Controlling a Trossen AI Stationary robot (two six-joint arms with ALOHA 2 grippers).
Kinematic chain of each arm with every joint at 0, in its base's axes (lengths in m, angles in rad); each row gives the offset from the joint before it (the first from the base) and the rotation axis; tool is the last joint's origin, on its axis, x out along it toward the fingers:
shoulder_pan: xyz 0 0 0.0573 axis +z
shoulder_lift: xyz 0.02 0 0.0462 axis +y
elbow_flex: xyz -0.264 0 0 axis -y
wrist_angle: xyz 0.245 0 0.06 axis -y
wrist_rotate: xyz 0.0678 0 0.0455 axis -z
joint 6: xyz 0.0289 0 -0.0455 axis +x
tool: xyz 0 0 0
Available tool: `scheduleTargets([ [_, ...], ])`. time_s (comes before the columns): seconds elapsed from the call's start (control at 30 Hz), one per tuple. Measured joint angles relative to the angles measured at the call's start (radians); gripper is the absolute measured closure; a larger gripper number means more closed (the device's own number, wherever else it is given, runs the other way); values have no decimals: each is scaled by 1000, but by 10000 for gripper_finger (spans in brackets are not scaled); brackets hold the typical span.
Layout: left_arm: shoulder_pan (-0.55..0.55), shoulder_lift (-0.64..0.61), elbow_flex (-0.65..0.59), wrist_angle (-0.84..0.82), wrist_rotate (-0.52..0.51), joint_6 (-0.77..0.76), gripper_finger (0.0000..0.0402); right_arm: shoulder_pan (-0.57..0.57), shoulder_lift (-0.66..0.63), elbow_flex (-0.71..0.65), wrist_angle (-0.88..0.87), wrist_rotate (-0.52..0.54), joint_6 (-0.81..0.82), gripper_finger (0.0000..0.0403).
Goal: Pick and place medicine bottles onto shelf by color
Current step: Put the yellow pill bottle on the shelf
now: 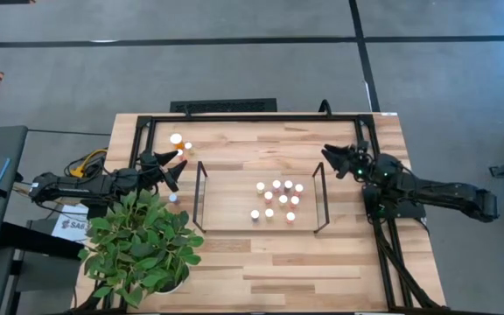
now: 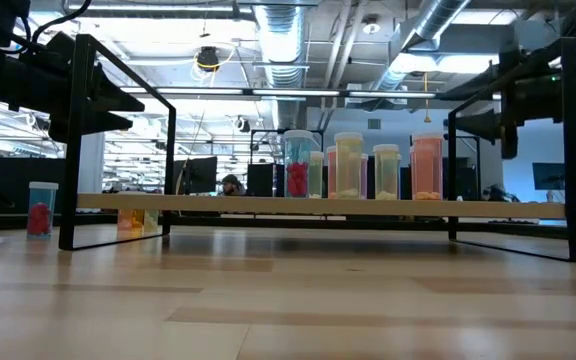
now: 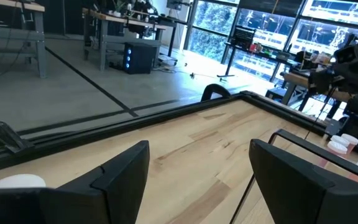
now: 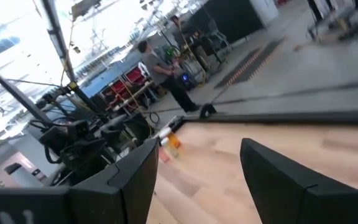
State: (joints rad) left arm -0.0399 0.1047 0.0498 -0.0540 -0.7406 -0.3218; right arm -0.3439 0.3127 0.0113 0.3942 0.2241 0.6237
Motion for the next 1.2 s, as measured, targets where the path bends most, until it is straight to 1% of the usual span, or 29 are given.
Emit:
scheduleTargets([
  [0.13,0,0,0,0,0,0,137,0,0,0,-29,0,79,154],
  [0.3,0,0,0,0,0,0,137,0,0,0,-28,2,120,154],
  [1.2,0,0,0,0,0,0,137,3,0,0,-29,5,119,154],
])
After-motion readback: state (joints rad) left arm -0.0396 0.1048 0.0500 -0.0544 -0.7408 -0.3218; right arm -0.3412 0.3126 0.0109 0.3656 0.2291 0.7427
